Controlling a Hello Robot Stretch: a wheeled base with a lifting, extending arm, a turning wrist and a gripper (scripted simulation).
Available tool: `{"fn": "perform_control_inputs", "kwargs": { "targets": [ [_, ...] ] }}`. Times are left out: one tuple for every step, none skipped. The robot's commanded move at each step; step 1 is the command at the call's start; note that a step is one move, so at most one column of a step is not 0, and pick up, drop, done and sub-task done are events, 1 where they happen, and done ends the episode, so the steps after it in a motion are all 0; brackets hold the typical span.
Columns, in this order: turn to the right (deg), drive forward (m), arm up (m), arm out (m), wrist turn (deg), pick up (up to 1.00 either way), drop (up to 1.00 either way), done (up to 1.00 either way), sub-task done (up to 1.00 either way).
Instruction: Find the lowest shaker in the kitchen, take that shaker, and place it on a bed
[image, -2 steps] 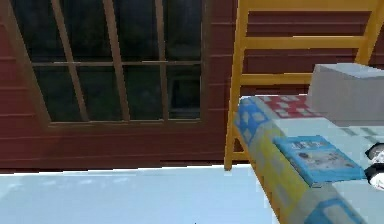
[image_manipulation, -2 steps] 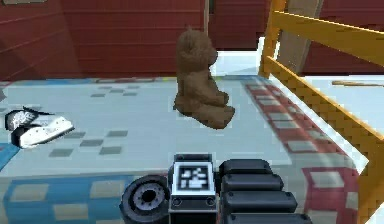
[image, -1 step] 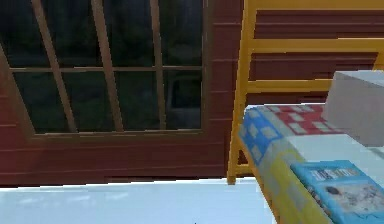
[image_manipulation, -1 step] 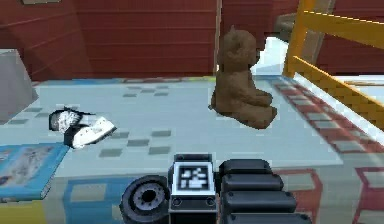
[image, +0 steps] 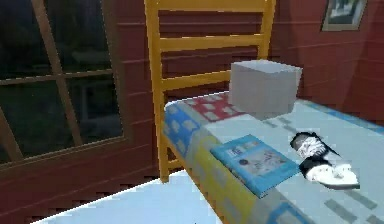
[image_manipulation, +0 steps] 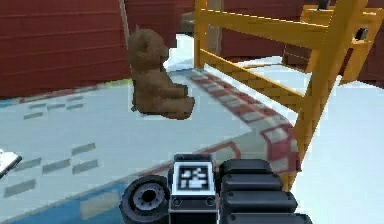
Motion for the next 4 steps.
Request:
{"fn": "perform_control_inputs", "kwargs": {
  "targets": [
    [0.0, 0.25, 0.00, 0.00, 0.0, 0.00, 0.00, 0.00, 0.00],
    [45.0, 0.00, 0.00, 0.00, 0.0, 0.00, 0.00, 0.00, 0.00],
    [45.0, 0.00, 0.00, 0.00, 0.0, 0.00, 0.00, 0.00, 0.00],
    [36.0, 0.00, 0.00, 0.00, 0.0, 0.00, 0.00, 0.00, 0.00]
  ]
}}
